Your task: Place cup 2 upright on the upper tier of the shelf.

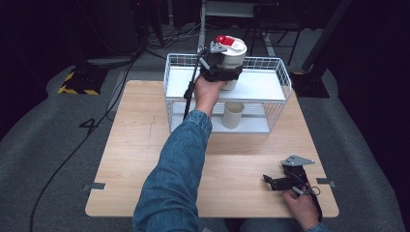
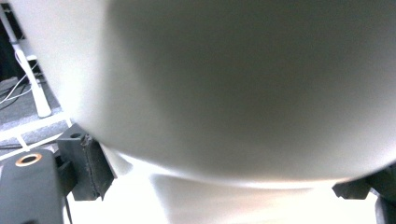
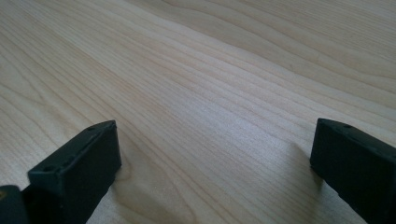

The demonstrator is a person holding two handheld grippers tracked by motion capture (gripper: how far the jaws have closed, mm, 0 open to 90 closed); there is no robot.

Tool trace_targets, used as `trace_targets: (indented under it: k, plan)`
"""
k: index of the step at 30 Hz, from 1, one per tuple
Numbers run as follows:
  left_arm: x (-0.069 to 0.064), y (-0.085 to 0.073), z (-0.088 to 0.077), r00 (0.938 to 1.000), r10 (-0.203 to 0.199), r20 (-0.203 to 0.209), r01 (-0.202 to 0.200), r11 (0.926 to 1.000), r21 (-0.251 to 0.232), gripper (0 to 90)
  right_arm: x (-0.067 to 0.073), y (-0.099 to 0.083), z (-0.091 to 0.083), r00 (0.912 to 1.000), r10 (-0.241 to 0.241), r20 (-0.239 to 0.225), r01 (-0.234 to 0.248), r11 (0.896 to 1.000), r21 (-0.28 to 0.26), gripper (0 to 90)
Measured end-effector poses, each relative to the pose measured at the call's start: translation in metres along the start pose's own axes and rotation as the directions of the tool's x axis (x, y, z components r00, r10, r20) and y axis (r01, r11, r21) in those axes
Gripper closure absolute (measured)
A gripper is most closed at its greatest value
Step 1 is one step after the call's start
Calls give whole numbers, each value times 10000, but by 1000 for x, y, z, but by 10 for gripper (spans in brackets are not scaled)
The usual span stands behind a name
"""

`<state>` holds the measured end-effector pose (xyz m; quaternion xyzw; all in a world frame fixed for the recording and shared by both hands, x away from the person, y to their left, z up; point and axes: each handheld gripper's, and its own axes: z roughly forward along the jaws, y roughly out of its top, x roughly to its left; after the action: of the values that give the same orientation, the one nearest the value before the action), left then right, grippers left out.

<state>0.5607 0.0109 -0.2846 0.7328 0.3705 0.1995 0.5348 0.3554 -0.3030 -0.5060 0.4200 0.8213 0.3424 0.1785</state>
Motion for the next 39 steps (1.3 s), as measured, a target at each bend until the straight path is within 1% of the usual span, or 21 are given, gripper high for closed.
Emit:
trace_targets:
  k: [9, 12, 13, 14, 17, 21, 22, 24, 25, 27, 29, 32, 35, 39]
  plan:
    - [-1, 0, 0, 10000, 68, -42, -67, 10000, 53, 136, 0, 0, 0, 10000, 1, -3, -1, 10000, 0, 22]
    - [-3, 0, 1, 9998, 182, -118, -180, 9998, 118, 136, 0, 0, 0, 10000, 1, 1, -1, 10000, 0, 22]
    - [-5, 0, 1, 9993, 334, -168, -331, 9993, 169, 135, 0, 0, 0, 10000, 1, 0, -1, 10000, -1, 22]
    - [-5, 0, 1, 9992, 358, -182, -355, 9992, 175, 134, 0, 0, 0, 10000, 1, 1, -1, 10000, 0, 22]
    - [-4, 0, 1, 9995, 265, -153, -262, 9995, 163, 133, 0, 0, 0, 10000, -1, 1, 1, 10000, -1, 22]
    - [-4, -1, 2, 9991, 406, -108, -405, 9991, 140, 125, 0, 0, 0, 10000, 1, 0, -1, 10000, -2, 22]
    - [-4, -1, 2, 9992, 374, -157, -372, 9992, 135, 122, 0, 0, 0, 10000, 5, -4, -5, 10000, 0, 22]
    - [-3, -1, 2, 9993, 211, -296, -209, 9997, 94, 77, 0, 0, 0, 10000, 0, -5, 0, 10000, -1, 22]
    - [-3, -1, 2, 9995, 85, -313, -84, 9999, 59, 51, 0, 0, 0, 10000, 4, -5, -4, 10000, 1, 22]
    - [-2, -1, 2, 9994, -20, -357, 22, 10000, 56, 6, 0, 0, 0, 10000, 1, -5, -1, 10000, -2, 22]
    - [-2, -1, 0, 9994, -22, -336, 23, 10000, 41, 1, 0, 0, 0, 10000, 5, -4, -5, 10000, 0, 22]
    - [-2, -2, -4, 9994, 75, -353, -76, 10000, -28, 0, 0, 0, 0, 10000, 2, -2, -2, 10000, 8, 22]
    - [-2, -2, -10, 9997, 32, -260, -35, 9999, -106, 0, 0, 0, 0, 10000, 9, -3, -9, 10000, -9, 22]
    - [-2, -2, -22, 9995, 148, -269, -153, 9997, -197, 0, 0, 0, 0, 10000, 4, -3, -4, 10000, -10, 22]
